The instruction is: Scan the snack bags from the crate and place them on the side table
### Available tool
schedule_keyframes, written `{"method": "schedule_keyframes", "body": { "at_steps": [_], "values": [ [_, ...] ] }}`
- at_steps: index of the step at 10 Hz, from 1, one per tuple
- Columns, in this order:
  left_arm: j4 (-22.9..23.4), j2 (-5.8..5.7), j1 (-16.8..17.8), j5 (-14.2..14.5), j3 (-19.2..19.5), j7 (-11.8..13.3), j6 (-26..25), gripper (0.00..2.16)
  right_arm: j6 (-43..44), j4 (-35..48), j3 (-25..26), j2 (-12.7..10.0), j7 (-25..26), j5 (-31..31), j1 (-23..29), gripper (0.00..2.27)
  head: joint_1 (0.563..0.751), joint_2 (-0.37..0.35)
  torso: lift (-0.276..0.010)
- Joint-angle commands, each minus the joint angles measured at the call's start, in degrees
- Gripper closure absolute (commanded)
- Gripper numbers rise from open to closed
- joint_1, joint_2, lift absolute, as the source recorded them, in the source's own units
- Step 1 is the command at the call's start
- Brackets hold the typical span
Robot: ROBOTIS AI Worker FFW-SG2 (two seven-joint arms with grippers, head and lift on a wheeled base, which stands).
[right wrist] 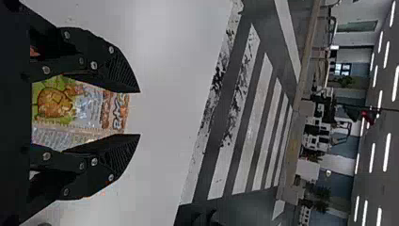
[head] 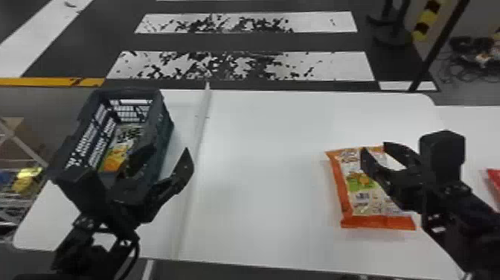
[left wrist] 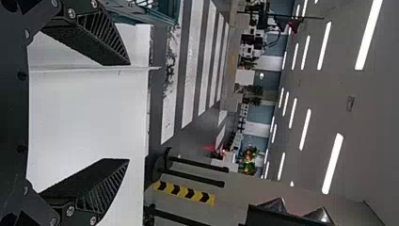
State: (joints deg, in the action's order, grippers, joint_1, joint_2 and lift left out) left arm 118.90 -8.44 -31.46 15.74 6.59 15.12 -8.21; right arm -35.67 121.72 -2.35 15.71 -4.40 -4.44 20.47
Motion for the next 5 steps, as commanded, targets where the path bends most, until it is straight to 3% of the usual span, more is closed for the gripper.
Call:
{"method": "schedule_keyframes", "body": {
  "at_steps": [1, 3, 5],
  "values": [
    [-0.07, 0.01, 0.09, 0.08, 0.0, 0.0, -0.01, 0.16, -0.86, 1.06, 5.78, -0.07, -0.08, -2.76, 1.16, 0.11, 0.695, 0.016, -0.081],
    [-0.33, -0.08, 0.09, 0.08, 0.0, 0.0, -0.01, 0.16, -3.67, -0.25, 12.2, -0.07, -0.43, -5.14, 1.6, 0.11, 0.695, -0.046, -0.081],
    [-0.42, -0.08, 0.26, 0.08, -0.09, 0.0, -0.01, 0.16, -3.67, -2.89, 14.57, 0.02, -1.48, -5.49, 1.6, 0.12, 0.695, -0.119, -0.081]
  ]
}}
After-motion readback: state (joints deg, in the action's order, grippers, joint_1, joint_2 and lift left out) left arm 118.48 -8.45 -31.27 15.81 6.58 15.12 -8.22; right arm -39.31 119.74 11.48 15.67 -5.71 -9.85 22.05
